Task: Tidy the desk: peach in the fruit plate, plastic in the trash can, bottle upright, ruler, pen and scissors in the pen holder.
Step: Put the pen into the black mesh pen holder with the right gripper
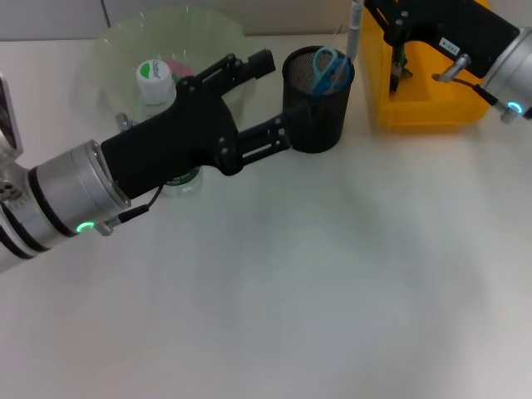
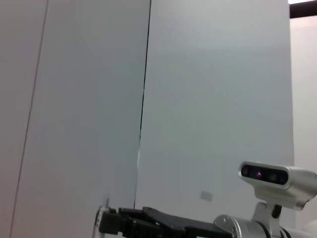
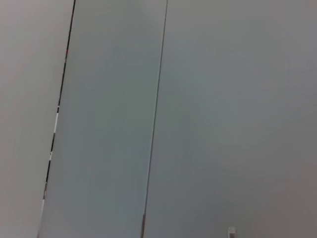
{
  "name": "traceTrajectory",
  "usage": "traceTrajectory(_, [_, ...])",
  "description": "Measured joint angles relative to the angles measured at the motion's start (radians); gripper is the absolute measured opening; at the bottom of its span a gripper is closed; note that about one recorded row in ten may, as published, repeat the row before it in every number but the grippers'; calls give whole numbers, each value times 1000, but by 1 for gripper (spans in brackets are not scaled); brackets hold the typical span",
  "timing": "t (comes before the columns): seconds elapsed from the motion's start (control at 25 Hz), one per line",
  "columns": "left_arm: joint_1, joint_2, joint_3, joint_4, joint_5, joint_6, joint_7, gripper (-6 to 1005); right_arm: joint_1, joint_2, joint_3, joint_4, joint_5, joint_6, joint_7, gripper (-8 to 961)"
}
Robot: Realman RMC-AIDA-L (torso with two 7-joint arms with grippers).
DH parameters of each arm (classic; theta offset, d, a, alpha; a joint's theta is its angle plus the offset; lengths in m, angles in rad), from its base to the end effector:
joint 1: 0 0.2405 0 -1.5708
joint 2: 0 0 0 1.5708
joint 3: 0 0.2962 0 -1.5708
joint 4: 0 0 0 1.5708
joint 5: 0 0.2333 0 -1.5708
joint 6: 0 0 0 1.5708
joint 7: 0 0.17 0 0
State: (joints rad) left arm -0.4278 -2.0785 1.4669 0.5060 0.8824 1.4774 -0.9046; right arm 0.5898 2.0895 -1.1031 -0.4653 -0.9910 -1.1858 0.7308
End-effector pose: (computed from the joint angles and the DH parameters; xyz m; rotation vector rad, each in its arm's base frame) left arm -0.2254 0.3525 -0.0783 -2.4395 -0.2485 -1.3126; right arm 0.2306 0.4519 -0.0386 -2.1356 0.1646 0.9814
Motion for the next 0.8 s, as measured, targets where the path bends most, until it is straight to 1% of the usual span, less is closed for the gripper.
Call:
traceTrajectory(0.24, [-34,-1,1,-7,-3,-32,1,783,48,-3,-8,64,17,5,-22,204])
traceTrajectory(0.32, [-34,-1,1,-7,-3,-32,1,783,55,-3,-7,74,17,6,-24,205])
traceTrajectory(0.44, [-56,-2,0,-17,-4,-49,1,783,74,0,-7,103,25,24,-24,205])
traceTrajectory(0.56, [-61,-2,-2,-18,-4,-52,1,783,105,0,-17,147,56,75,-24,206])
traceTrajectory(0.8, [-64,-2,-5,-18,-4,-58,1,783,125,0,-19,183,57,90,-28,208])
